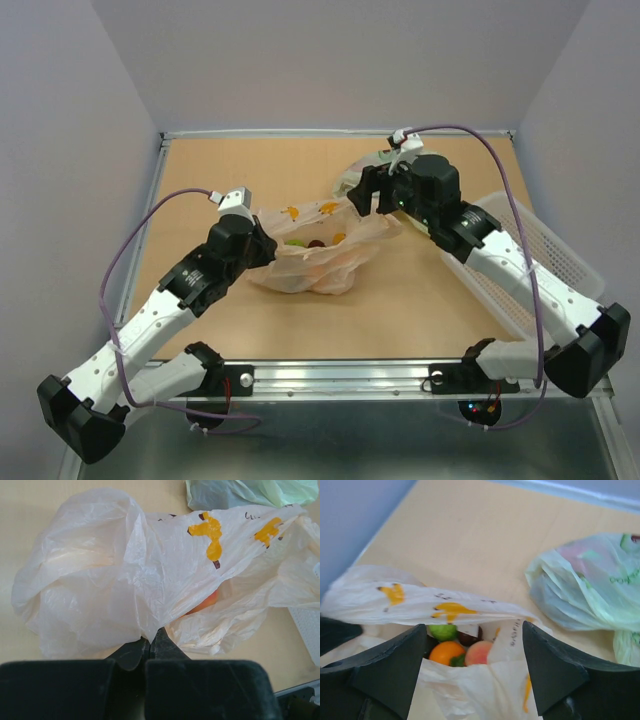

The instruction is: Untie the knot of the plastic bag and take out the fruit

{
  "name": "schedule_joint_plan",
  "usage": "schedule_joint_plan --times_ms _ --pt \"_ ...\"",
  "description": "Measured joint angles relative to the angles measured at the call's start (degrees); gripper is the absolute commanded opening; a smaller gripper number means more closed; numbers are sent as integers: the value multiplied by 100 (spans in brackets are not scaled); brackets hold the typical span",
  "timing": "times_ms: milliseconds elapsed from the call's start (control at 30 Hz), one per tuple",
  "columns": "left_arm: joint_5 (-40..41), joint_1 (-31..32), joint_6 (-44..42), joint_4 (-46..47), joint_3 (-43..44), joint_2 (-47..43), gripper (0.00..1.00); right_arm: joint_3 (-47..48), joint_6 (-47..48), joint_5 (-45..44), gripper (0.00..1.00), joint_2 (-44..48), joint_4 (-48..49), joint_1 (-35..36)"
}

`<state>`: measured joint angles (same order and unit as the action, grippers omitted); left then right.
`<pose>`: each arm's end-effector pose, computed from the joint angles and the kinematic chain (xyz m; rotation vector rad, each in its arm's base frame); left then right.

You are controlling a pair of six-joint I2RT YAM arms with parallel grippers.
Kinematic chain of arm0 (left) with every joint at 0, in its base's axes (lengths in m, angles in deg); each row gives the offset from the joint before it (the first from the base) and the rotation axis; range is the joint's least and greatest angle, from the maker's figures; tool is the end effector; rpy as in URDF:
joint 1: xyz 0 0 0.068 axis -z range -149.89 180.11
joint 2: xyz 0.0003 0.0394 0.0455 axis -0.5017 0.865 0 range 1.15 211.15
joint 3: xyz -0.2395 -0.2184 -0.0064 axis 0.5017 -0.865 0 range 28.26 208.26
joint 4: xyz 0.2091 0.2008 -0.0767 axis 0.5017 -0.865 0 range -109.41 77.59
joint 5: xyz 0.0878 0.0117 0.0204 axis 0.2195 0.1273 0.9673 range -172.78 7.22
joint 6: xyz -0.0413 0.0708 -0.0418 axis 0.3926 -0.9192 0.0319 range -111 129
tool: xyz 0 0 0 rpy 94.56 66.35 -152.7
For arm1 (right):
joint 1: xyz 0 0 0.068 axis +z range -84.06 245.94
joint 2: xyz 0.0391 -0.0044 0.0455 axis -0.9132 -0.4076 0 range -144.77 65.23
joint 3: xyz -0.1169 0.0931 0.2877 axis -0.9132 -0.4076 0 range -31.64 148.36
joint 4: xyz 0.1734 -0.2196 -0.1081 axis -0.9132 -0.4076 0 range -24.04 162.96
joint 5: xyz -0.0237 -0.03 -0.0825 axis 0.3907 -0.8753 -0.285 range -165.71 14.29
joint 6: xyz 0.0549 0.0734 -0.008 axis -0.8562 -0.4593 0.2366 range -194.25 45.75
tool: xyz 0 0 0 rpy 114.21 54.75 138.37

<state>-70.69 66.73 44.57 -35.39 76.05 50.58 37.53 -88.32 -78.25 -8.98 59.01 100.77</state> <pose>0.2045 -0.1304 0.3415 -0.1198 2.0374 -0.5957 0.3072 0.2093 0.4021 -0.3189 1.9120 0.5328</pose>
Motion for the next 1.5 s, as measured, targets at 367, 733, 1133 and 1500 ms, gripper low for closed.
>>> schedule_joint_plan --times_ms 367,733,1133,1500 --pt "-396 0 -111 -22 271 247 0 463 262 483 75 273 -79 385" --pt "-424 0 -199 -66 424 297 0 378 579 1353 83 -1200 -162 1915" --pt "-127 0 -638 -424 933 369 58 -52 1110 1521 0 -1543 -138 1878" --pt "293 0 -1467 -476 1386 713 70 -363 1152 1523 0 -1440 -138 1880"
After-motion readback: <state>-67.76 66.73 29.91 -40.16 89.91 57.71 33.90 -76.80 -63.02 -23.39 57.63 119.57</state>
